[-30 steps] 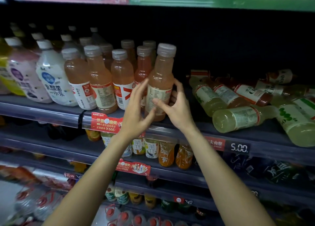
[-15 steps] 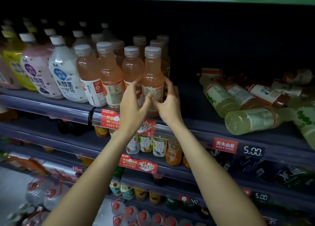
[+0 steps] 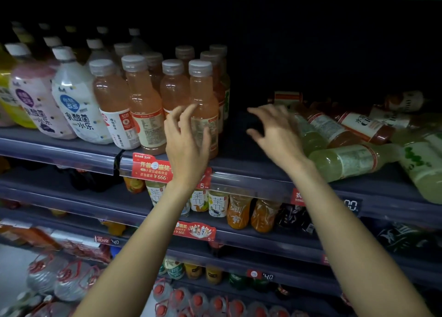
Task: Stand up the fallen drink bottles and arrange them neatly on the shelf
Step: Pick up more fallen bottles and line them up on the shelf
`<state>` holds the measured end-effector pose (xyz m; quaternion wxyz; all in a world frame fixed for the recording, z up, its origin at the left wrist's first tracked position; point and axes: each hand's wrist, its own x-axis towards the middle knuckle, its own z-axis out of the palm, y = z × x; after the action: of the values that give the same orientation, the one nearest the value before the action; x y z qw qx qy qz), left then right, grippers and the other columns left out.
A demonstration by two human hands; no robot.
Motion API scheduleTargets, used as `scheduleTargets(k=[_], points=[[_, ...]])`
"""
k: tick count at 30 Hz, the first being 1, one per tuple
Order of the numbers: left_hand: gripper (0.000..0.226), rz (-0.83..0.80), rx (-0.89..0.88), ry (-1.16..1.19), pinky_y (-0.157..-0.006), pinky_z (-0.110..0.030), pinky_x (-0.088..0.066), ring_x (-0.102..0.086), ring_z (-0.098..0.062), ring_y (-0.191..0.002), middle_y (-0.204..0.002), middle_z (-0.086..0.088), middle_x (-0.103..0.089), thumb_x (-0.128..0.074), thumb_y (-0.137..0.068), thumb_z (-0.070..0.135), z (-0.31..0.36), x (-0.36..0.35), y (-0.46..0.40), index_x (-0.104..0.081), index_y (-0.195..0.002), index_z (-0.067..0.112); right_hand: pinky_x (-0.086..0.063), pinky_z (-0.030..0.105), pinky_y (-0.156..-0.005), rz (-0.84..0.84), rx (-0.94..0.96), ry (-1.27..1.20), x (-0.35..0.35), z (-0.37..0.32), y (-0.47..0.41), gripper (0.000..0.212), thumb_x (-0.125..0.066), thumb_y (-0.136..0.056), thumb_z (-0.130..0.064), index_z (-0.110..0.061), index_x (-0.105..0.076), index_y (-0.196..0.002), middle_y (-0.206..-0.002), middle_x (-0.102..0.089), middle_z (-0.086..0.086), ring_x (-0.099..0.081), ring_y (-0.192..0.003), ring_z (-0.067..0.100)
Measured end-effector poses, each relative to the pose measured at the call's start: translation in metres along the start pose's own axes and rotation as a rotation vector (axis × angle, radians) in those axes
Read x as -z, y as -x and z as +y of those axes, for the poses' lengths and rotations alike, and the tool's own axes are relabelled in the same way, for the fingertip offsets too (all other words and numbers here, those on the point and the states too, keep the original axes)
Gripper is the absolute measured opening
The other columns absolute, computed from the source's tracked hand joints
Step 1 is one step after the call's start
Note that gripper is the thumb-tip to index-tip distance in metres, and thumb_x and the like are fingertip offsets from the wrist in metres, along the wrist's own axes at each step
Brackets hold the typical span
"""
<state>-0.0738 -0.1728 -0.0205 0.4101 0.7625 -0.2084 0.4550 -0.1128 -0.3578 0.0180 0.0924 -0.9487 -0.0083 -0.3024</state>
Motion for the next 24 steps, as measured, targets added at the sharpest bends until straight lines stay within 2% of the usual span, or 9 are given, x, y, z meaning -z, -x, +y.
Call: scheduleTargets(k=[2,4,6,8,11,16,20,24], points=[[0.036,0.033,-0.18,0.023,-0.083,-0.02,-0.04,-0.05,-0.022,-0.104,-0.113,-0.015,-0.056,-0.064,-0.087,0.012,0.013,-0.002,0.004,-0.05,-0.121,0.011,-0.032,0.042,-0.098,-0.081,-0.13,0.189,0.015,0.024,0.007,0.045,-0.058,-0.09,-0.029,-0.015,-0.05,-0.132,-0.129,-0.051,0.012,-0.041,-0.119,0.034],[0.028,-0.009,-0.322,0.069,-0.082,-0.025,-0.042,-0.053,-0.021,-0.097,-0.103,-0.013,-0.063,-0.062,-0.087,0.012,0.029,-0.007,0.006,-0.058,-0.114,0.006,-0.032,0.043,-0.098,-0.219,-0.258,0.396,0.026,0.039,0.009,0.049,-0.053,-0.092,-0.037,-0.014,-0.044,-0.134,-0.13,-0.049,0.016,-0.042,-0.12,0.036],[0.024,-0.115,-0.342,0.084,-0.078,-0.031,-0.044,-0.055,-0.022,-0.091,-0.096,-0.007,-0.066,-0.059,-0.088,0.016,0.044,-0.019,0.006,-0.063,-0.109,0.005,-0.033,0.043,-0.1,-0.352,-0.367,0.468,0.031,0.046,0.008,0.061,-0.052,-0.091,-0.049,-0.015,-0.035,-0.139,-0.131,-0.05,0.018,-0.046,-0.121,0.036],[0.029,-0.266,-0.239,0.067,-0.076,-0.033,-0.044,-0.056,-0.024,-0.09,-0.094,-0.003,-0.066,-0.053,-0.089,0.026,0.057,-0.036,0.004,-0.062,-0.112,0.009,-0.031,0.042,-0.102,-0.454,-0.44,0.451,0.03,0.05,0.005,0.074,-0.053,-0.088,-0.056,-0.015,-0.027,-0.145,-0.133,-0.051,0.016,-0.047,-0.123,0.033],[0.04,-0.461,-0.011,0.101,-0.082,-0.033,-0.042,-0.056,-0.024,-0.099,-0.103,0.0,-0.066,-0.047,-0.09,0.037,0.067,-0.058,0.005,-0.056,-0.121,0.014,-0.033,0.039,-0.1,-0.458,-0.448,0.455,0.025,0.047,-0.002,0.078,-0.061,-0.085,-0.051,-0.012,-0.028,-0.143,-0.13,-0.055,0.014,-0.051,-0.121,0.031],[0.032,-0.498,0.241,0.271,-0.083,-0.031,-0.045,-0.061,-0.019,-0.103,-0.109,0.002,-0.066,-0.053,-0.094,0.031,0.066,-0.072,0.013,-0.052,-0.123,0.017,-0.038,0.036,-0.089,-0.319,-0.323,0.427,0.025,0.025,0.009,0.067,-0.061,-0.082,-0.053,-0.008,-0.043,-0.128,-0.114,-0.063,0.012,-0.059,-0.107,0.029],[0.031,-0.533,0.424,0.322,-0.086,-0.033,-0.044,-0.061,-0.028,-0.107,-0.115,-0.009,-0.067,-0.045,-0.101,0.029,0.067,-0.069,0.011,-0.05,-0.126,0.012,-0.031,0.042,-0.099,-0.222,-0.232,0.413,0.021,0.011,0.024,0.071,-0.053,-0.082,-0.059,-0.005,-0.045,-0.128,-0.109,-0.065,0.015,-0.054,-0.112,0.031],[0.039,-0.647,0.547,0.286,-0.089,-0.031,-0.04,-0.056,-0.031,-0.116,-0.125,-0.013,-0.062,-0.042,-0.102,0.037,0.057,-0.068,0.006,-0.048,-0.133,0.014,-0.032,0.04,-0.096,-0.181,-0.258,0.33,0.015,0.007,0.031,0.067,-0.053,-0.083,-0.055,-0.003,-0.046,-0.124,-0.105,-0.066,0.018,-0.054,-0.11,0.033]])
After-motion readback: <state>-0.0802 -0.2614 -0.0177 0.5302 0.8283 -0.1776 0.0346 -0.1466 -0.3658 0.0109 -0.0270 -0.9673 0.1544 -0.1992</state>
